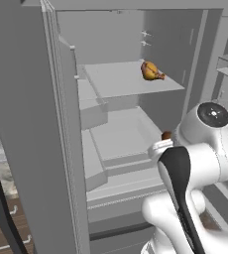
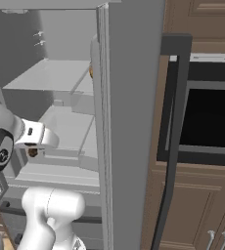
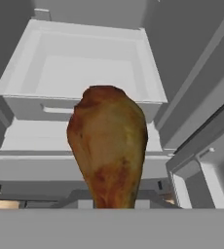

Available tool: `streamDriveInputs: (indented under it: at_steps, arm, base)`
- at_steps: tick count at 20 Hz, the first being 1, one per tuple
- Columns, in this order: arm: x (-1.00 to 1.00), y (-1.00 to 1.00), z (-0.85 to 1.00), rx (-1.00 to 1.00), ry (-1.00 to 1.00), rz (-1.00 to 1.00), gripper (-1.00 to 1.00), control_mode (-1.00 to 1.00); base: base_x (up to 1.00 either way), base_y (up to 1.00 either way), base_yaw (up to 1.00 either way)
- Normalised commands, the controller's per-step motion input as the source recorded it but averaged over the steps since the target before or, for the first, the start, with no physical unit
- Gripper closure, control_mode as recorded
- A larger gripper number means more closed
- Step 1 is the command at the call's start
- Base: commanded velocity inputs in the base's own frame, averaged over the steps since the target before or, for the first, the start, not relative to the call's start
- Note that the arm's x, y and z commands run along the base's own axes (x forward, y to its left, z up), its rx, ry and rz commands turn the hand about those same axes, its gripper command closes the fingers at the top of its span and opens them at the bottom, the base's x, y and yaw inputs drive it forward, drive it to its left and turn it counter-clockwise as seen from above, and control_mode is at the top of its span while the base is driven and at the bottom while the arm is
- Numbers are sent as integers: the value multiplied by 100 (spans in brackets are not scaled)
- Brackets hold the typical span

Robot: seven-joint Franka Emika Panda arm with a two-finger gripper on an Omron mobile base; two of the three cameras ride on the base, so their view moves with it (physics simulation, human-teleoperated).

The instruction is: Gather the broccoli and onion from the fridge and place them on a tray on the dining counter. Then gather the chicken drumsticks from the fridge and place them on the other tray.

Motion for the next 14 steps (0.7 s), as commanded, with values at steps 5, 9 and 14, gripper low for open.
streamDriveInputs:
  at_steps: [5,9,14]
  arm:
    - [0,0,0,0,0,0,100,100]
    - [0,0,0,0,0,0,100,100]
    - [0,0,0,0,0,0,100,100]
  base:
    - [-75,14,-20]
    - [-64,12,-41]
    - [-45,-4,-58]
